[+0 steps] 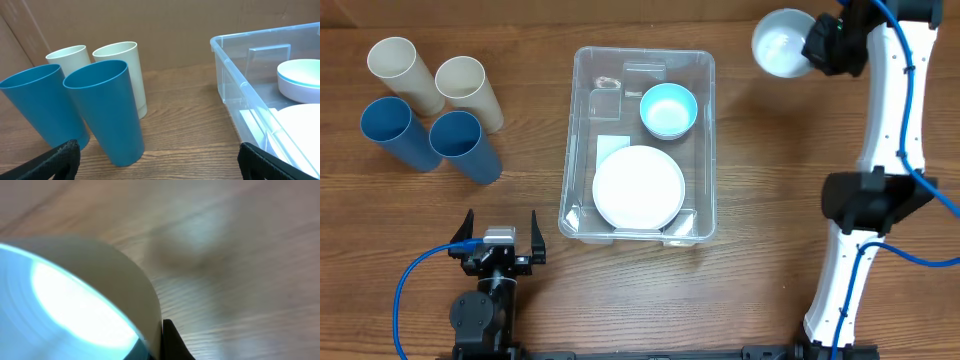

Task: Pack container
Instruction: 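Carry the grey bowl into the bin onto the nested bowls and release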

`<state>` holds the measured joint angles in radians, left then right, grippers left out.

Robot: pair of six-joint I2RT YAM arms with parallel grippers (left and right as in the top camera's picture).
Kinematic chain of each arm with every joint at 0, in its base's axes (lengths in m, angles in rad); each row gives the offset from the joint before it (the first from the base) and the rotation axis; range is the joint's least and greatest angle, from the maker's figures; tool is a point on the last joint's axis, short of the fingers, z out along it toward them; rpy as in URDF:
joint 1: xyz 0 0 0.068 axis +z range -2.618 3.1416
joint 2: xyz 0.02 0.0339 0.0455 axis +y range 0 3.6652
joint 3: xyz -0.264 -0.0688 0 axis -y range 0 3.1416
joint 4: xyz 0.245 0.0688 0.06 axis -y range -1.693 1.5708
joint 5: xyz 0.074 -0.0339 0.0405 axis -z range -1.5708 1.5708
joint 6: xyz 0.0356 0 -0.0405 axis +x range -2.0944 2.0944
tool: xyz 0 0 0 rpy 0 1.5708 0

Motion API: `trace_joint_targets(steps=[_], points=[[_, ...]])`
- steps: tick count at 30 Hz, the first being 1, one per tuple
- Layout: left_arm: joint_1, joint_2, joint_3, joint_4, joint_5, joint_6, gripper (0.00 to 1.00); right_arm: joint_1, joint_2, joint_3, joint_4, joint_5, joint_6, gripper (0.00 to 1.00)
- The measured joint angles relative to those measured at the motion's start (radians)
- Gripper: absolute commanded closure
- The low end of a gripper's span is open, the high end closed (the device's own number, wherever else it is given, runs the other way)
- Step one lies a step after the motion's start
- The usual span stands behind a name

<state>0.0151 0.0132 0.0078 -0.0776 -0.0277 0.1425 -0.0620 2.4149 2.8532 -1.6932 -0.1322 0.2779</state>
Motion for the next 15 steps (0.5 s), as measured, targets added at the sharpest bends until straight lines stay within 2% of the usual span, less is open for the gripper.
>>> trace_joint_targets(steps=[6, 9, 15], points=[[0.000, 0.000, 0.000, 0.000, 0.000, 0.000, 0.00, 0.302, -0.005, 0.028, 0.018, 0.035, -0.056, 0.96], [0.000, 0.000, 0.000, 0.000, 0.000, 0.000, 0.00, 0.436, -0.005, -0.042, 0.066, 0.117, -0.067, 0.96], [0.000, 0.000, 0.000, 0.000, 0.000, 0.000, 0.00, 0.467, -0.005, -0.321, 0.230, 0.191, -0.069, 0.96]])
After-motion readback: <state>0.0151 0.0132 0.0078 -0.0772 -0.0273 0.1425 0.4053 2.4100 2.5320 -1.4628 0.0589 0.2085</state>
